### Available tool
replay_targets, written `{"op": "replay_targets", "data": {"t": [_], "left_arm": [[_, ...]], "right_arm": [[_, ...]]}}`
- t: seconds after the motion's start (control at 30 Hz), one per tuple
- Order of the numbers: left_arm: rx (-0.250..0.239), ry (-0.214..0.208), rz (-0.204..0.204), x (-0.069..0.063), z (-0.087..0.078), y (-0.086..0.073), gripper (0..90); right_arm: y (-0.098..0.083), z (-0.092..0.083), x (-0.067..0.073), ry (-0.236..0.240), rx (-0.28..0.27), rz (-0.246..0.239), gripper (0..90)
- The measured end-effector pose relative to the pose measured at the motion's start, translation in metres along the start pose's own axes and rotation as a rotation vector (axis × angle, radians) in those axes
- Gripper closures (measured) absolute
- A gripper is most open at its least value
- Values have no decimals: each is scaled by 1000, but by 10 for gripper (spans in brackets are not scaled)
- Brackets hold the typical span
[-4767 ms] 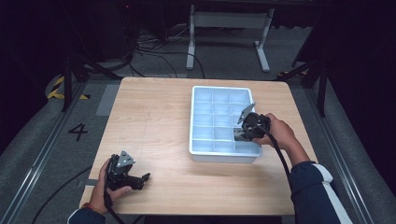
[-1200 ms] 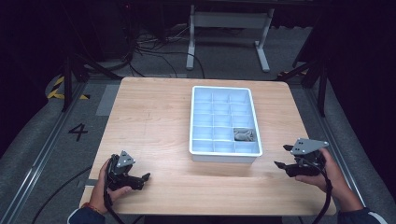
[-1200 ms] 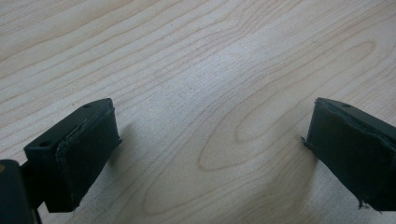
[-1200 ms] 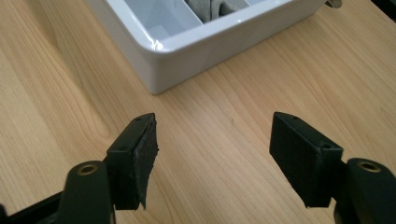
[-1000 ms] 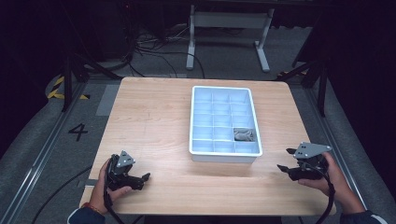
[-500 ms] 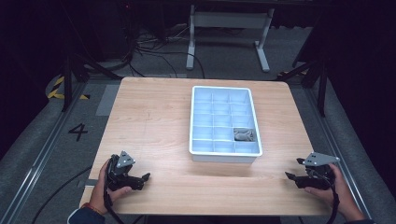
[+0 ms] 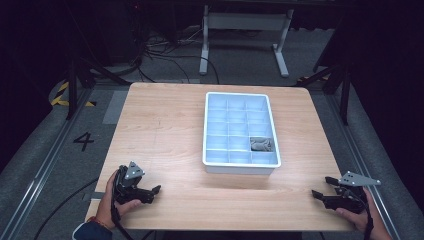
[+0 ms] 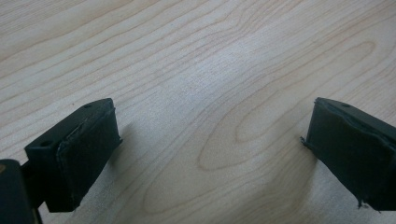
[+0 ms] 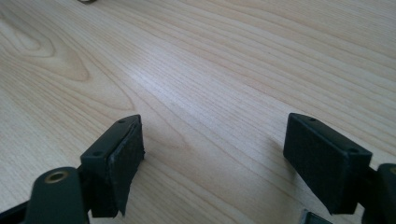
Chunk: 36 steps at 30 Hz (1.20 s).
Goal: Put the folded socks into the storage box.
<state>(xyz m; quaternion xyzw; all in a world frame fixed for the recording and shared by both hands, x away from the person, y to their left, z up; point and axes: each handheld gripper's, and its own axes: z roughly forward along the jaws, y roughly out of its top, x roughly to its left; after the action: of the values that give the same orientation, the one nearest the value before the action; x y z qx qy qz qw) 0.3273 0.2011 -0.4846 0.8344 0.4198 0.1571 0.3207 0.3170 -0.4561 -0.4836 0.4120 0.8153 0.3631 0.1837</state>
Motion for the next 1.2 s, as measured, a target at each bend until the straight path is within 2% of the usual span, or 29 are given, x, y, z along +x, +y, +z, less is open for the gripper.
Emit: {"op": "replay_targets", "data": {"t": [1.2], "left_arm": [[-4,-6,-2,1,1,0,25]], "right_arm": [[1,2,-2,8,3,-6,197]]}}
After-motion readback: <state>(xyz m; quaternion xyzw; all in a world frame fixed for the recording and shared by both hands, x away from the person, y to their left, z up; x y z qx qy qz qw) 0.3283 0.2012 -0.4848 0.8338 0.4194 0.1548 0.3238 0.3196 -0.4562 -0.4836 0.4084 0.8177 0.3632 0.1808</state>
